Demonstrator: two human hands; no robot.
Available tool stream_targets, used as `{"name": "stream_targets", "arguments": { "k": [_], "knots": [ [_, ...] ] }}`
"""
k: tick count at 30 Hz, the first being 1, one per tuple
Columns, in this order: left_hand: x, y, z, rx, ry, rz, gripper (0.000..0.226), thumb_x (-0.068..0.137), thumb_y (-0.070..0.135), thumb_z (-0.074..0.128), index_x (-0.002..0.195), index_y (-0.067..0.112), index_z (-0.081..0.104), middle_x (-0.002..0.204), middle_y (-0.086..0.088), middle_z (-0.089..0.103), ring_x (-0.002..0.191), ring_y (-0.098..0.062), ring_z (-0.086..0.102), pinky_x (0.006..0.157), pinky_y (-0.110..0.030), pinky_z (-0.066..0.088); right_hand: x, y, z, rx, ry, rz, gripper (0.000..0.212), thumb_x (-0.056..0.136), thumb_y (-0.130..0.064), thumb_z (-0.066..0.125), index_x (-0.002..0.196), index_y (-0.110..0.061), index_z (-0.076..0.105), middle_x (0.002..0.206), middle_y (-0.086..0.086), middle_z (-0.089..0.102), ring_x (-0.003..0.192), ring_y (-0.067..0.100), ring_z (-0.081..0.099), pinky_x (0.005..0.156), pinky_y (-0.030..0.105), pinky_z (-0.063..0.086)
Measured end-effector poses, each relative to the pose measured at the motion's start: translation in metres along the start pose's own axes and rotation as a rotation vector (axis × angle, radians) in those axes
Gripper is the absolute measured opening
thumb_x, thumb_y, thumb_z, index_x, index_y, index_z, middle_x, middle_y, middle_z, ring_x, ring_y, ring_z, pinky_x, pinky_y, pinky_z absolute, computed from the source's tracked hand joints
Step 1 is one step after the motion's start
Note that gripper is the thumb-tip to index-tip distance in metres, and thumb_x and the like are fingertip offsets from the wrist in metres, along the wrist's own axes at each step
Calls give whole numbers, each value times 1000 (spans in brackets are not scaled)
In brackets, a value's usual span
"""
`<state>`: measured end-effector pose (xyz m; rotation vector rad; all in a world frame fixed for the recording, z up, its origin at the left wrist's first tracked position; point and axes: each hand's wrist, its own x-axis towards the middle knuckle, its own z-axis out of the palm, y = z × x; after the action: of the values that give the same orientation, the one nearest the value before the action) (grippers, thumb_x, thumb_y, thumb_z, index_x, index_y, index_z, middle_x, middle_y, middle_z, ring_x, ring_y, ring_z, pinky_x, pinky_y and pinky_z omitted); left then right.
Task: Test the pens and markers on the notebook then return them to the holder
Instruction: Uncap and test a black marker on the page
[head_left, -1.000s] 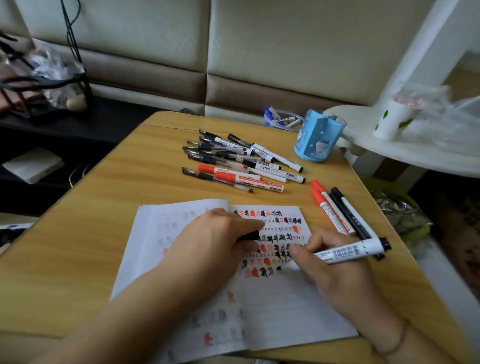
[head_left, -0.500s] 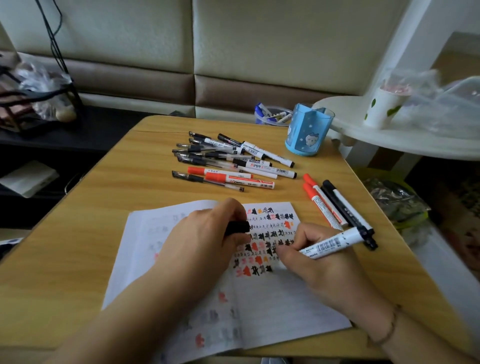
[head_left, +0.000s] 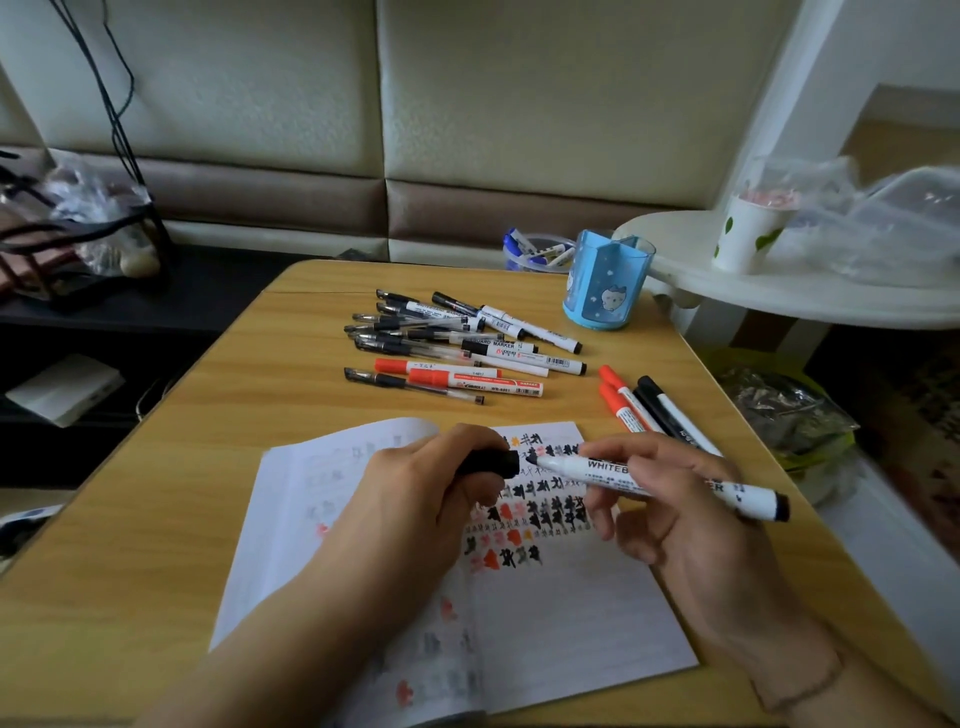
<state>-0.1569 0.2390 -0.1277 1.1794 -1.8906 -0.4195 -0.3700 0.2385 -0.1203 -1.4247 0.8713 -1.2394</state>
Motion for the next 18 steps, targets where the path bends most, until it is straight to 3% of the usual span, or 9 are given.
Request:
{"name": "stream_targets", "arguments": {
  "k": [4,9,14,18],
  "knots": [
    [0,10,0,-25,-21,52,27,86,20,60,107,37,56,90,22,68,85,9,62,72,-5,44,-1,-2,4,5,-20,-8,27,71,-32,60,86,-14,73,69,16,67,52,23,55,41,19,32],
    [-1,17,-4,-38,-114,144,26,86,17,60,108,29,61,90,20,65,80,6,59,69,-5,44,-5,-6,10,7,-22,32,24,72,-37,63,74,-13,69,67,18,69,49,25,58,44,26,33],
    [-4,24,-6,-163,-77,99,29,81,9,60,99,31,65,78,12,67,62,-7,63,60,-12,47,-10,-6,20,12,0,-92,23,73,-36,68,71,-14,66,60,17,67,44,26,61,40,23,38],
    [-5,20,-4,-175,-152,56,25,82,6,60,95,26,69,77,14,67,62,-9,65,60,-12,47,-12,-4,20,-75,-23,-158,21,79,-28,63,74,-7,64,61,16,66,46,23,62,47,21,45]
  ]
}}
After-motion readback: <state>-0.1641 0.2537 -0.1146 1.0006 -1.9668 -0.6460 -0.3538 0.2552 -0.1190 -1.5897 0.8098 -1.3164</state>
